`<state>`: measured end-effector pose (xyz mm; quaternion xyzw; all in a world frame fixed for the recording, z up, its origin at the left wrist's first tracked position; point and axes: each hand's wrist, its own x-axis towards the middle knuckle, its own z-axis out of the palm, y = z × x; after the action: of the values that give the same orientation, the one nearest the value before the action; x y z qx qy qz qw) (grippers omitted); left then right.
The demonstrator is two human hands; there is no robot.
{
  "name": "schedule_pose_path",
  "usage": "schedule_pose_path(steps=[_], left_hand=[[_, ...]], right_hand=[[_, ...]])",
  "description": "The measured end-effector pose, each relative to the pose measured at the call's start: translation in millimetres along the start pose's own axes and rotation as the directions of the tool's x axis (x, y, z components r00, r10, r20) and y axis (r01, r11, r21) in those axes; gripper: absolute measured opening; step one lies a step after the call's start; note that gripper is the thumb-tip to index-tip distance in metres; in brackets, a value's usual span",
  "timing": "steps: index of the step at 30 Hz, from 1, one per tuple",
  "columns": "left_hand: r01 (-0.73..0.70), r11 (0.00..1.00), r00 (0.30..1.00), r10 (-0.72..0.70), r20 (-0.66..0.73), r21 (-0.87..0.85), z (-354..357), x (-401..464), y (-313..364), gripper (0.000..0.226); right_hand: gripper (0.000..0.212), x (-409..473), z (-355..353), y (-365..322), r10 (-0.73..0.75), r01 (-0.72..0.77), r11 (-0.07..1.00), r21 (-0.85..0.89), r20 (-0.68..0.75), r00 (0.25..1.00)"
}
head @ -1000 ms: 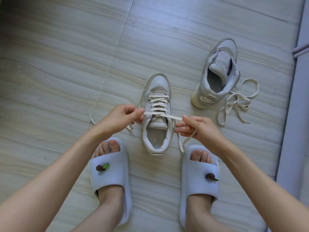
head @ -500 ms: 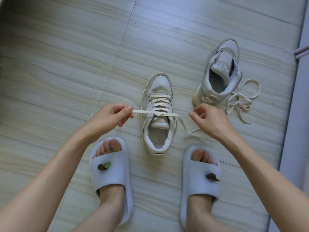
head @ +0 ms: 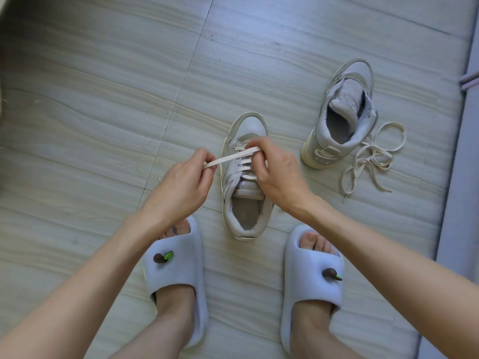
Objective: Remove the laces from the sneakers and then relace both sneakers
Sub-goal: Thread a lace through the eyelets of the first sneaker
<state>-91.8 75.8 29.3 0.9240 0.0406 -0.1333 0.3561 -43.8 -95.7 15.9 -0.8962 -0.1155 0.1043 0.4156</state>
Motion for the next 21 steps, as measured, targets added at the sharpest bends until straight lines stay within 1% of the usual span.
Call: schedule_pose_path(steps=[2, 6, 8, 9, 11, 13, 14, 18, 21], left_hand=[[-0.028, 0.998, 0.998, 0.031, -0.062, 0.049, 7.0, -0.8, 2.0, 0.011], [-0.067, 0.995, 0.993, 0.074, -0.095, 0.078, 12.5, -0.8, 6.3, 0.018], [-0.049, 0.993, 0.994, 0.059, -0.095, 0.104, 13.6, -0.7, 4.7, 0.021], [-0.021, 0.992, 0.996, 0.032, -0.087, 0.121, 14.4, -0.1, 2.4, 0.023], [0.063, 0.986, 0.997, -0.055, -0.054, 0.156, 16.6, 1.2, -4.8, 0.028], [0.155, 0.973, 0.988, -0.153, -0.021, 0.171, 19.9, 0.4, -13.7, 0.027], [0.192, 0.968, 0.981, -0.194, -0.004, 0.162, 21.7, -0.7, -17.7, 0.026], [0.266, 0.95, 0.956, -0.282, 0.082, 0.163, 26.5, -4.1, -33.5, 0.028], [0.295, 0.932, 0.932, -0.329, 0.151, 0.208, 27.3, -2.6, -42.9, 0.029]], right_hand=[[0.02, -0.9, -6.6, -2.7, 0.029, -0.023, 0.992, 0.12, -0.053, 0.998], [0.012, 6.0, -12.5, -12.8, 0.019, 0.008, 0.976, 0.218, -0.121, 0.993], [0.014, 9.2, -15.1, -14.1, 0.072, -0.036, 0.96, 0.278, -0.12, 0.99], [0.017, 10.7, -17.1, -13.0, 0.131, -0.085, 0.939, 0.333, -0.118, 0.984], [0.024, 14.8, -23.0, -6.9, 0.305, -0.21, 0.84, 0.5, -0.113, 0.946], [0.026, 19.7, -30.6, 3.6, 0.474, -0.304, 0.675, 0.673, -0.08, 0.877], [0.025, 21.3, -34.8, 9.7, 0.532, -0.332, 0.602, 0.726, -0.055, 0.845], [0.02, 21.1, -43.0, 28.2, 0.653, -0.419, 0.421, 0.805, 0.052, 0.755], [0.019, 19.7, -42.1, 33.2, 0.696, -0.438, 0.353, 0.826, 0.081, 0.714]])
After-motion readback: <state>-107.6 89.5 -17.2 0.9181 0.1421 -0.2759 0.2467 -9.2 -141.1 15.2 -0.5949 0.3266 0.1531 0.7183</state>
